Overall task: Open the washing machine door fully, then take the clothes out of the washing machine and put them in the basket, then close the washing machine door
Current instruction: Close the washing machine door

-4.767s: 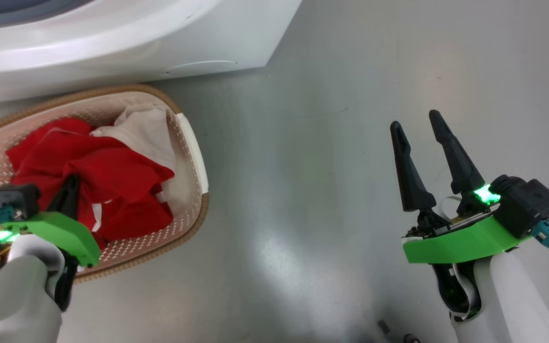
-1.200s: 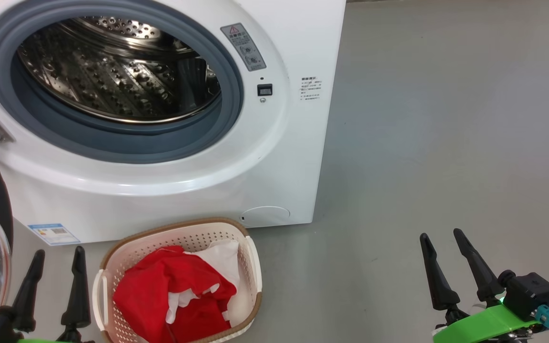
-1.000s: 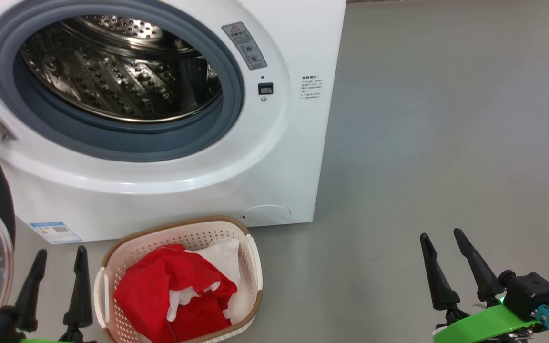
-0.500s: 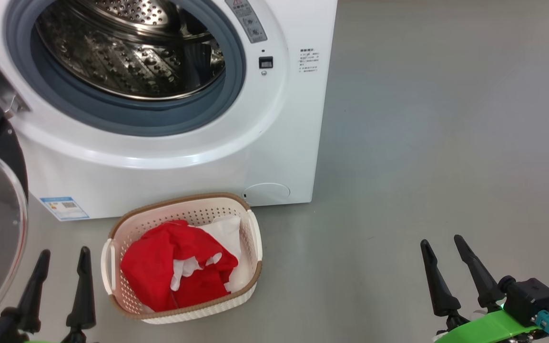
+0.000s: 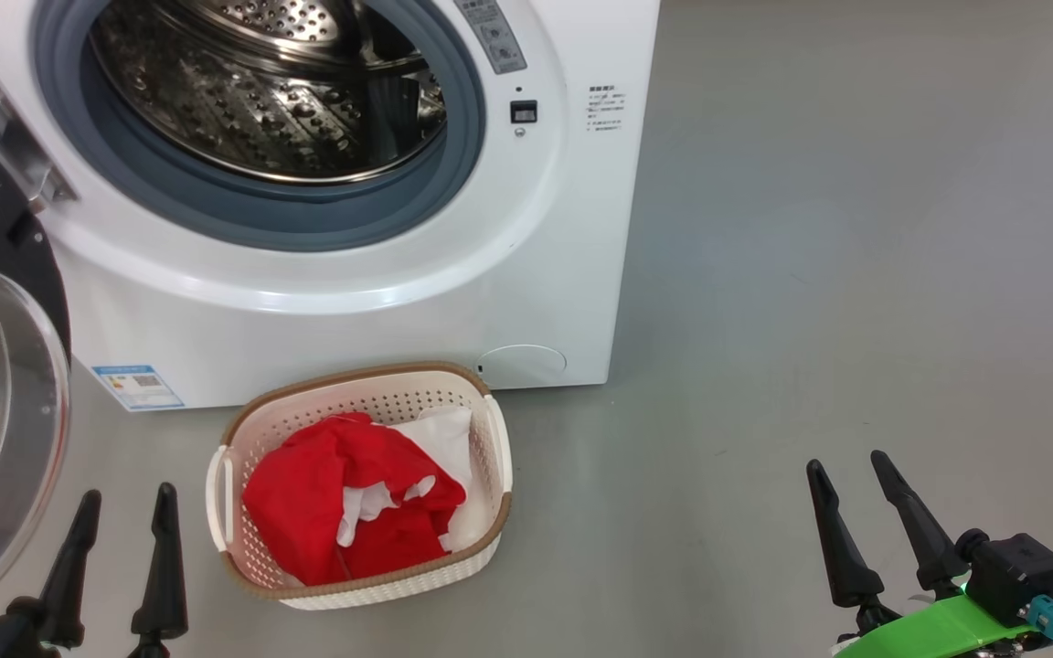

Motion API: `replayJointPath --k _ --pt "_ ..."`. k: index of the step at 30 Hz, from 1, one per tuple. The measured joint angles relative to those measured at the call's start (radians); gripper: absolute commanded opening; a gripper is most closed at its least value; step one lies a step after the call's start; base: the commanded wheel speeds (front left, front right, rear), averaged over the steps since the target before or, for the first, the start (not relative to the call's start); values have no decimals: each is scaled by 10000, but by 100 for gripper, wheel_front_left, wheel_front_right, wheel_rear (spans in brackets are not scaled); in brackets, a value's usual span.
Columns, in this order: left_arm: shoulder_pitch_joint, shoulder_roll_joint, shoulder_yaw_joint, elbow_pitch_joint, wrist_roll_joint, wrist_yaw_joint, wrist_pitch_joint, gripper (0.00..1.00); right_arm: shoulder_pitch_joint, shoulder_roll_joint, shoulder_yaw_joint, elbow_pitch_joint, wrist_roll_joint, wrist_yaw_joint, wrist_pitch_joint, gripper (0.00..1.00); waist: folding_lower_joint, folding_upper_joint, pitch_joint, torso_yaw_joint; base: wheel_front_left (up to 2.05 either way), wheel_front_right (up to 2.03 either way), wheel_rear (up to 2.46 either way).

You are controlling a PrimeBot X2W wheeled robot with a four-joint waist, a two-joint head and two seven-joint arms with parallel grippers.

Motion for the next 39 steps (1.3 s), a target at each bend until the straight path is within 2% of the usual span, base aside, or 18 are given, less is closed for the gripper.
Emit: replayJointPath --k 7,19,28,39 --pt "-15 -77 58 65 0 0 0 100 0 -8 8 27 0 0 0 100 0 0 -54 295 0 0 0" --pt "393 -499 309 174 111 0 0 100 0 -251 328 253 111 0 0 100 0 0 -401 1417 0 0 0" --pt "823 -755 437 245 355 0 0 100 -1 -309 677 483 265 0 0 100 0 0 -655 2631 0 0 0" --pt "1058 -978 552 263 437 0 0 100 -58 -301 1407 725 343 0 0 100 0 0 -905 4452 0 0 0"
